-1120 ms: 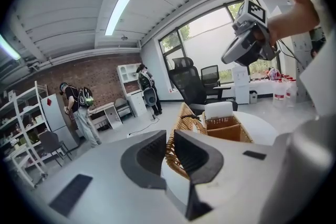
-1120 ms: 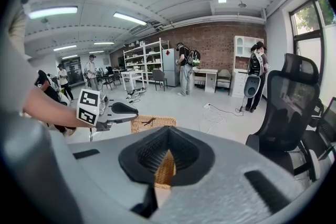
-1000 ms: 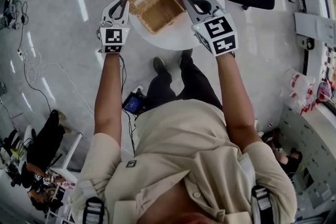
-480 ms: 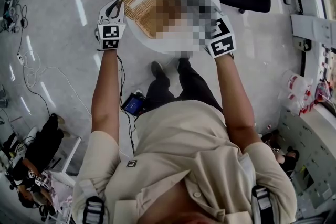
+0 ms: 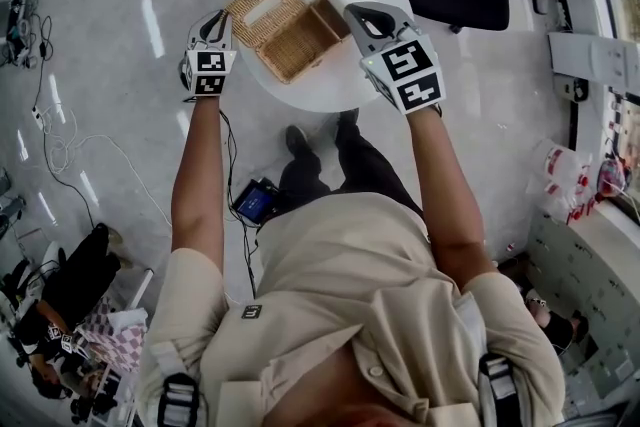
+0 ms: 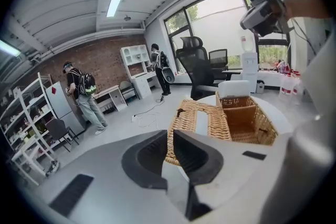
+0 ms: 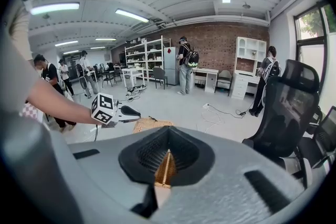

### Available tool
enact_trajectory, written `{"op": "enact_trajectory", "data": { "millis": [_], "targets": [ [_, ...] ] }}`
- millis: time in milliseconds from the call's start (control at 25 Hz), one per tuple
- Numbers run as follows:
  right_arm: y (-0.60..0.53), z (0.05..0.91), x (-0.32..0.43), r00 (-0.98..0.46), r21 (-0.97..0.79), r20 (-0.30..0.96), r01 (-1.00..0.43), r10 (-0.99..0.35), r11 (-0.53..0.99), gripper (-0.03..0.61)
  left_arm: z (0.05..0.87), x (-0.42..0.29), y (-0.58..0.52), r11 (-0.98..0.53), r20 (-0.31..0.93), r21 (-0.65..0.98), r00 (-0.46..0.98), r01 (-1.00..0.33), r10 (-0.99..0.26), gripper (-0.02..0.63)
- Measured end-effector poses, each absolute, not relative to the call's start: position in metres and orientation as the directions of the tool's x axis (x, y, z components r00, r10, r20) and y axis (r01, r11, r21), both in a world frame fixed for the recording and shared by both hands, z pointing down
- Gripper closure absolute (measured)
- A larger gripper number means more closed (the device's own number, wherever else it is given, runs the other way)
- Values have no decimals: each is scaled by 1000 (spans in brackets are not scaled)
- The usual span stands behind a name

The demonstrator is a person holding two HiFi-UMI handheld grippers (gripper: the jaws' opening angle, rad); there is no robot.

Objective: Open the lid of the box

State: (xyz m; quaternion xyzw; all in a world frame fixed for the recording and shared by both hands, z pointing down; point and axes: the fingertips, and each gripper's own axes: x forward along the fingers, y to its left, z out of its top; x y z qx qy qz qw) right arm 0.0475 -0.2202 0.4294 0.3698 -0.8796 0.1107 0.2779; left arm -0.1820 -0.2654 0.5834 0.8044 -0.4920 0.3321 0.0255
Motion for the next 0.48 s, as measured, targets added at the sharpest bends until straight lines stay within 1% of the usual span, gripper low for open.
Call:
{"op": "enact_trajectory", "data": {
  "millis": [480],
  "targets": [
    [-216, 416, 49, -575, 27, 567, -702, -589, 711, 584, 602, -182, -248, -534, 623, -240, 293, -811, -725, 580]
  ]
}}
